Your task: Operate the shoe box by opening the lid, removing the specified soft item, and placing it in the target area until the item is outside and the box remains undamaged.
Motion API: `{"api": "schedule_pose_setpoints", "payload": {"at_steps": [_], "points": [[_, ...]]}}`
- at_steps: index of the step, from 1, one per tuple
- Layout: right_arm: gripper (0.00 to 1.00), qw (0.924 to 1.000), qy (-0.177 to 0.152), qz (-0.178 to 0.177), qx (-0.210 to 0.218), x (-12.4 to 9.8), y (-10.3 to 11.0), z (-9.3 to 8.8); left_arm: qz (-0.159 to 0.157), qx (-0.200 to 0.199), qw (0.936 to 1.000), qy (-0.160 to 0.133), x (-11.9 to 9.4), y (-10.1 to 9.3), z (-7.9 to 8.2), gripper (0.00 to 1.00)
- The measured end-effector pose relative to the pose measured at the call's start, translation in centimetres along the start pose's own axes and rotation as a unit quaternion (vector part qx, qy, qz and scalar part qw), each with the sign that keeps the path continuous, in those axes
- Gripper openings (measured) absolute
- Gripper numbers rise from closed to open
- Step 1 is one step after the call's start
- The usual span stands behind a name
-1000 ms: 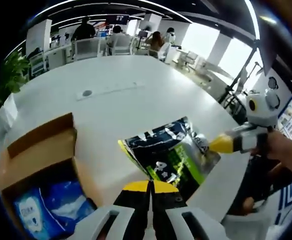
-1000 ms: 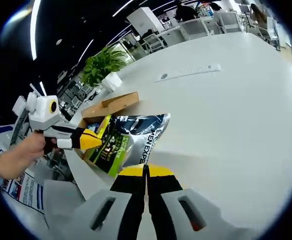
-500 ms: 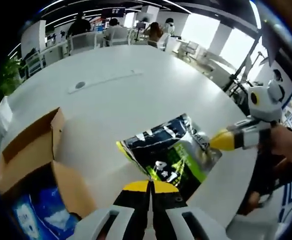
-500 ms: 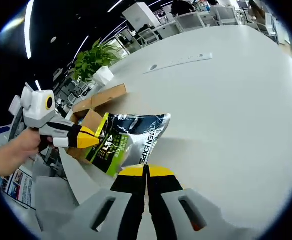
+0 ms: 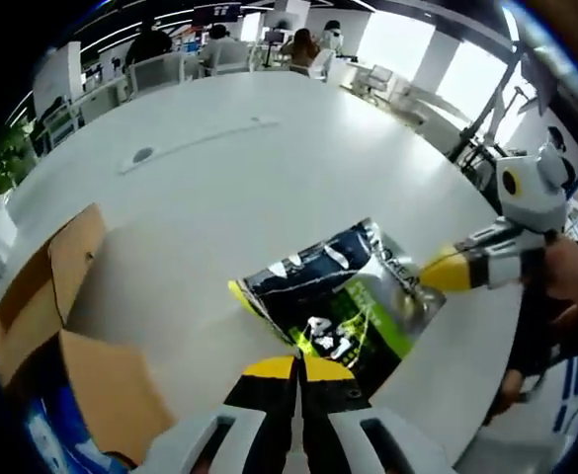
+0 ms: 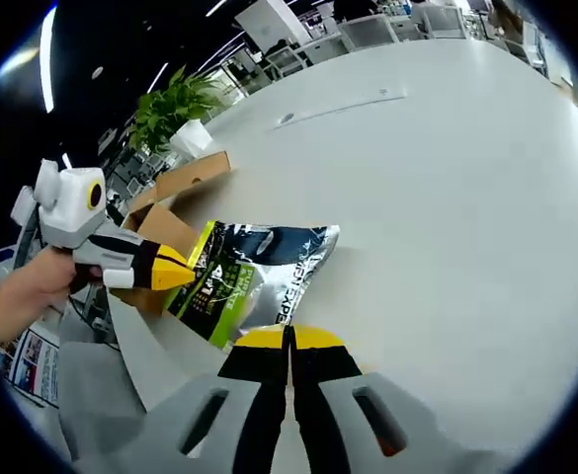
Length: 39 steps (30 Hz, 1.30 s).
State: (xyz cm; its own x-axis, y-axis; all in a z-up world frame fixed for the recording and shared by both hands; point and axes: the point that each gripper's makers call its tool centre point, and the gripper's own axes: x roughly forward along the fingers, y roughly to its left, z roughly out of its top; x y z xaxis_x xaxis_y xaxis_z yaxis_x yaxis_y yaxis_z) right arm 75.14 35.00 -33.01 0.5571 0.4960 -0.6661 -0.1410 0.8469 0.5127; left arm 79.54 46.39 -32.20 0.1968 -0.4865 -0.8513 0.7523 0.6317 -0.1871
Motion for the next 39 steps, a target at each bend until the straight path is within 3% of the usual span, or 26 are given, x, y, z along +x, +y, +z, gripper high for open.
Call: {"api": "schedule_pose_setpoints", "payload": {"at_steps": [14,27,39], "points": [[0.00,0.9999,0.012,-0.006,0.007,0.6,-1.0,-0.8,-0.005,-0.005,0.9999,0.012,1.3,0.1,-1.1,0.00],[0.00,0.9999,0.015,-0.004,0.001,1.0,-1.4,-1.1,0.000,-0.012,0.9999,0.001,1.7,0.6,-0.9,0.01],[0.03,0.9999,0.006,-0.011,-0.003,0.9,-1.8,-1.1,0.010,0.017,0.9998,-0.010,1.7,0.6,-0.8,0.11]]}}
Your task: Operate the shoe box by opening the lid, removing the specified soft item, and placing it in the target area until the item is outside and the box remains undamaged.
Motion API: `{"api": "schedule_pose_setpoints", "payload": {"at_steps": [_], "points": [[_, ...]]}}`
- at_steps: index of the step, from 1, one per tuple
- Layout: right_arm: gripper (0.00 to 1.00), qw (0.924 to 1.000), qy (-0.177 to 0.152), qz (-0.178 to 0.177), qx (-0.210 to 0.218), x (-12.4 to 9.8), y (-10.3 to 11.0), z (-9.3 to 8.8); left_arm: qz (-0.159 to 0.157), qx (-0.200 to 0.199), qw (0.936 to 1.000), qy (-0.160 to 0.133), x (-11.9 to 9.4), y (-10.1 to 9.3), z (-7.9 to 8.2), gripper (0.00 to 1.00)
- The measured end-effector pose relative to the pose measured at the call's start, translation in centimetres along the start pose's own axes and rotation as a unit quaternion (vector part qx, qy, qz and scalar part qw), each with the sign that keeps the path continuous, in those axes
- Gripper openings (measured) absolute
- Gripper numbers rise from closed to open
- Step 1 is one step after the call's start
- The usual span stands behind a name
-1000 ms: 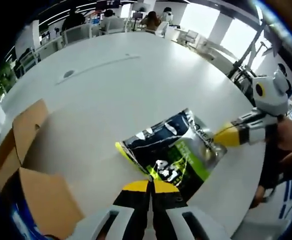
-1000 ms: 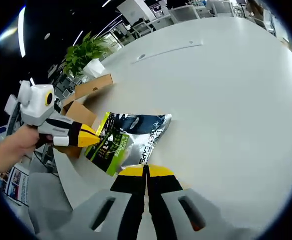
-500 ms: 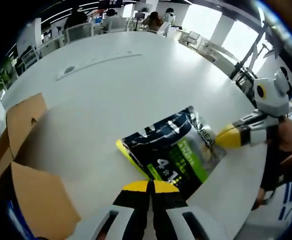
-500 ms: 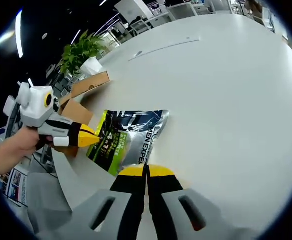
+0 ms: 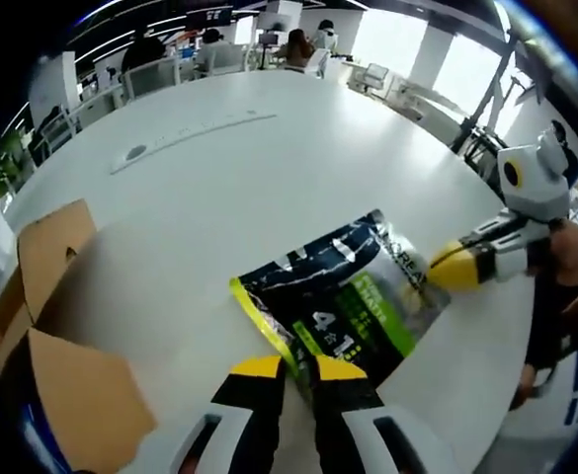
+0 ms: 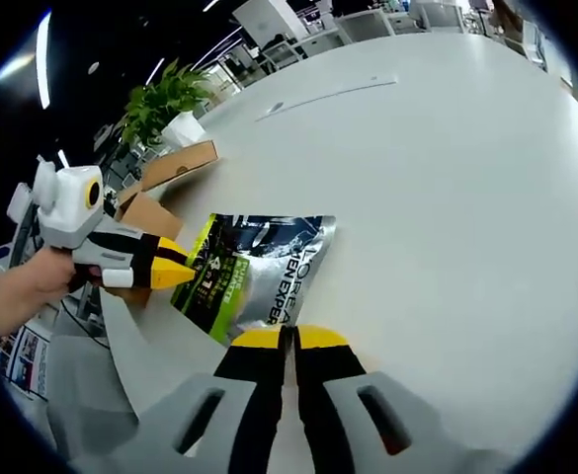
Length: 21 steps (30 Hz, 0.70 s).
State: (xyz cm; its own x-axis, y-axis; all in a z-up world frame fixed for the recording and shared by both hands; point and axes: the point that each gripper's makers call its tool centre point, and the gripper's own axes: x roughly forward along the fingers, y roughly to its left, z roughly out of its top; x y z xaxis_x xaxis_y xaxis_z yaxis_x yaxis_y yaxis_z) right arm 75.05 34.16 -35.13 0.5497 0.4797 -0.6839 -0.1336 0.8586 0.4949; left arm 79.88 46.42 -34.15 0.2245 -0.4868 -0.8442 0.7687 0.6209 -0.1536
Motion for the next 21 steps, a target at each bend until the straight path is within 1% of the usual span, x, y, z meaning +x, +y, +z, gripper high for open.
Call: {"api": "schedule_pose_setpoints", "payload": {"at_steps": [3,8,10,12,13,15,17,19,21], "points": [[0.07,1.0000,-0.003,0.001,-0.002,-0.1,0.2,0.2,0.003,0.002,1.0000,-0.004,-0.3,0.1,0.1,0.14],[0.18,0.9999,-0.006,-0.007,-0.007,-0.6,0.2,0.5,0.000,0.004,0.9999,-0.016,-1.2,-0.1,0.6,0.17],[0.21,0.9999,-0.007,-0.012,-0.009,-1.1,0.4,0.3,-0.002,0.010,0.9996,-0.028,-1.8,-0.2,1.0,0.19],[0.23,0.9998,-0.008,-0.014,-0.009,-1.3,0.4,0.2,-0.008,0.014,0.9987,-0.048,-2.6,-0.5,1.5,0.23],[0.24,0.9998,-0.009,-0.015,-0.011,-1.6,0.5,0.2,-0.007,0.016,0.9984,-0.054,-3.0,-0.5,1.7,0.24],[0.26,0.9996,-0.013,-0.018,-0.016,-2.2,0.8,0.2,-0.010,0.017,0.9974,-0.069,-3.9,-0.6,2.0,0.24],[0.27,0.9995,-0.019,-0.019,-0.017,-2.8,1.3,0.2,-0.011,0.012,0.9971,-0.075,-4.5,-0.5,2.0,0.25],[0.30,0.9993,-0.022,-0.023,-0.019,-3.1,1.3,0.3,-0.018,0.015,0.9962,-0.084,-5.0,-0.5,2.2,0.27],[0.34,0.9991,-0.027,-0.026,-0.022,-3.8,1.7,0.3,-0.020,0.016,0.9962,-0.083,-5.4,-0.4,1.9,0.28]]}}
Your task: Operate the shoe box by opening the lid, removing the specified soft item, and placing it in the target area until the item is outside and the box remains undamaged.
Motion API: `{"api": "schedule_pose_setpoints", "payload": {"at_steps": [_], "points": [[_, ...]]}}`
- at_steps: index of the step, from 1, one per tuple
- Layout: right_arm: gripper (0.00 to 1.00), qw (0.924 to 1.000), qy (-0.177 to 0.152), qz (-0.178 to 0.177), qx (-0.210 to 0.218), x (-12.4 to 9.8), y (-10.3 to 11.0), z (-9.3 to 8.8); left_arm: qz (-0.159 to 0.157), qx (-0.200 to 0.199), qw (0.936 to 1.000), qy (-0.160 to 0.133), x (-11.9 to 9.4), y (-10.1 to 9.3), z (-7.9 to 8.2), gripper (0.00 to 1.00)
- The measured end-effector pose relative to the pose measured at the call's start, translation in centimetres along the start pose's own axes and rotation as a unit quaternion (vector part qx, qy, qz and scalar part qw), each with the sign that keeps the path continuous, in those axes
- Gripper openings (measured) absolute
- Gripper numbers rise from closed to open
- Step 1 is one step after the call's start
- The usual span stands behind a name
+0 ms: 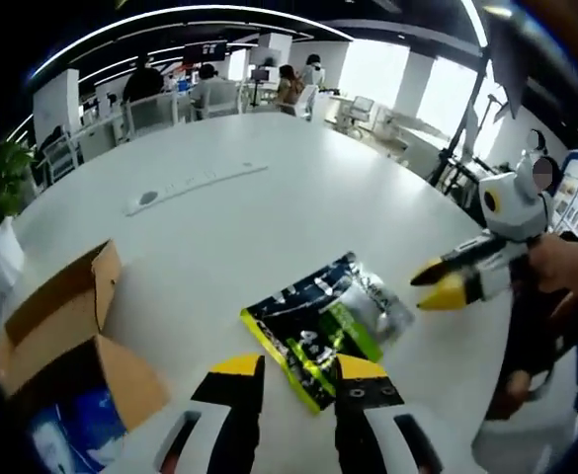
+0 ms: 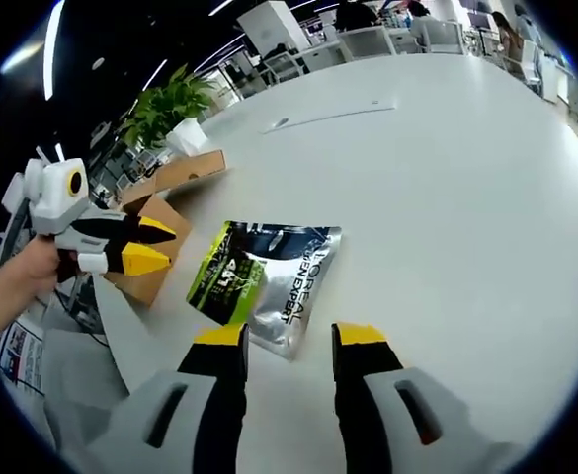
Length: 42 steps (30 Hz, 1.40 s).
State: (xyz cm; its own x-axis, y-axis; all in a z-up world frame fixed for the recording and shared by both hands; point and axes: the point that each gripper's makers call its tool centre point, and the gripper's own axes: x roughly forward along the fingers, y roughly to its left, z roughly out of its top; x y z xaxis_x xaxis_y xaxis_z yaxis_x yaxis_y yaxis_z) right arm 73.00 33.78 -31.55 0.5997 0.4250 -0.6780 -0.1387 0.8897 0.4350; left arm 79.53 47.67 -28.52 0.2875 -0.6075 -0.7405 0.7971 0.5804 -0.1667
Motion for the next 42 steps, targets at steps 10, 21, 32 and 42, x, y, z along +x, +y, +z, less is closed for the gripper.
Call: {"api": "schedule_pose_setpoints", "payload": {"at_steps": [10,21,32,42], "points": [[0.47,0.9995,-0.013,-0.005,-0.030,-2.0,1.7,1.0,-0.024,-0.013,0.9995,-0.015,-2.0,-0.6,-0.5,0.35],[0.50,0.9979,-0.033,0.001,-0.056,-3.9,4.8,3.0,-0.035,-0.003,0.9986,-0.039,-4.9,-1.7,-0.2,0.41],[0.47,0.9969,-0.040,0.023,-0.064,-3.5,10.1,3.3,-0.026,-0.007,0.9981,-0.055,-9.1,0.2,-1.1,0.42],[0.44,0.9958,-0.041,0.048,-0.067,-0.5,15.3,4.4,0.002,-0.018,0.9979,-0.062,-13.4,4.9,-3.0,0.42]]}}
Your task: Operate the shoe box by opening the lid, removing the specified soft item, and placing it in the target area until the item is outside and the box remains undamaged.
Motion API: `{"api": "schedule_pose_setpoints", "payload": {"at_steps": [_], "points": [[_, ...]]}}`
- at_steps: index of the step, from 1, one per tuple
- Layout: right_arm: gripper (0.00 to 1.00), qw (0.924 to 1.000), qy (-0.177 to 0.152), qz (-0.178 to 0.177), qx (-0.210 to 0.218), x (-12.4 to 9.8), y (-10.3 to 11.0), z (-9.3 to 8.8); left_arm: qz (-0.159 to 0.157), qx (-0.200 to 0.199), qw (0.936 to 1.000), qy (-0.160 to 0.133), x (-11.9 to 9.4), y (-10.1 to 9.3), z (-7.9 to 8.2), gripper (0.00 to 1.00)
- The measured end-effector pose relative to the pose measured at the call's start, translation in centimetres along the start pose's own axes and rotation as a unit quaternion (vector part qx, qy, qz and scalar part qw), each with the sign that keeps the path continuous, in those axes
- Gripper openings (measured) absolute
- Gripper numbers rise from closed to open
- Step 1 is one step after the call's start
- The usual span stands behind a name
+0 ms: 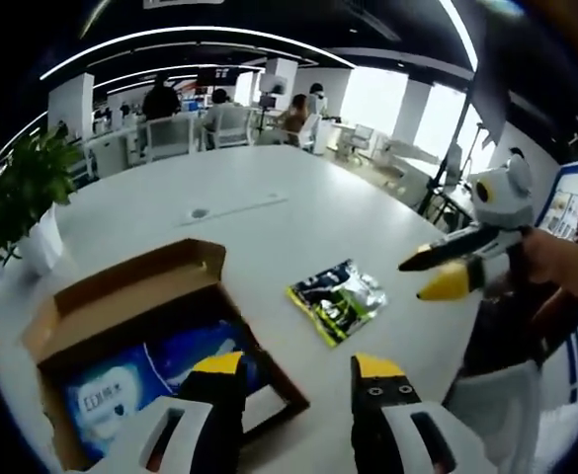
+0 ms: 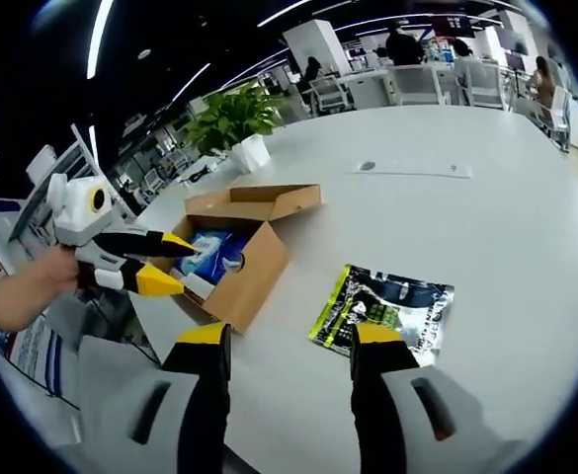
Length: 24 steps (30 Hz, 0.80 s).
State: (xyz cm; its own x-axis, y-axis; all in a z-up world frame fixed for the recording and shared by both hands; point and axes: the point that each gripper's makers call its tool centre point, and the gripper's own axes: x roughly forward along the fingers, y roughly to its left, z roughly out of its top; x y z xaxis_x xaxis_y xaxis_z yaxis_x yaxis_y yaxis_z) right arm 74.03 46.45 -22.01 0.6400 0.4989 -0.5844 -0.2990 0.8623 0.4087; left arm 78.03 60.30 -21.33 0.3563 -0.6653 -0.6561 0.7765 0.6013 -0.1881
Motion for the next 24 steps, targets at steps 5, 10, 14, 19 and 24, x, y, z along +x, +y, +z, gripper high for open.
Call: {"api": "schedule_pose_setpoints", "payload": {"at_steps": [5,10,14,19,24], "points": [[0.43,0.9999,0.002,0.007,-0.008,1.7,2.3,0.7,0.016,-0.009,0.9998,-0.001,-2.0,3.1,-0.8,0.42],[0.42,0.9998,0.006,0.015,-0.012,3.7,3.9,1.5,0.026,-0.019,0.9995,-0.002,-3.3,5.4,-1.4,0.42],[0.40,0.9997,0.006,0.018,-0.015,5.0,5.3,1.9,0.028,-0.022,0.9994,0.000,-3.9,6.8,-2.0,0.42],[0.36,0.9995,0.007,0.027,-0.016,7.0,7.7,2.2,0.028,-0.028,0.9992,0.000,-4.6,8.6,-2.6,0.42],[0.34,0.9991,0.014,0.037,-0.016,9.5,9.7,2.2,0.027,-0.033,0.9991,0.001,-5.4,10.5,-3.3,0.42]]}}
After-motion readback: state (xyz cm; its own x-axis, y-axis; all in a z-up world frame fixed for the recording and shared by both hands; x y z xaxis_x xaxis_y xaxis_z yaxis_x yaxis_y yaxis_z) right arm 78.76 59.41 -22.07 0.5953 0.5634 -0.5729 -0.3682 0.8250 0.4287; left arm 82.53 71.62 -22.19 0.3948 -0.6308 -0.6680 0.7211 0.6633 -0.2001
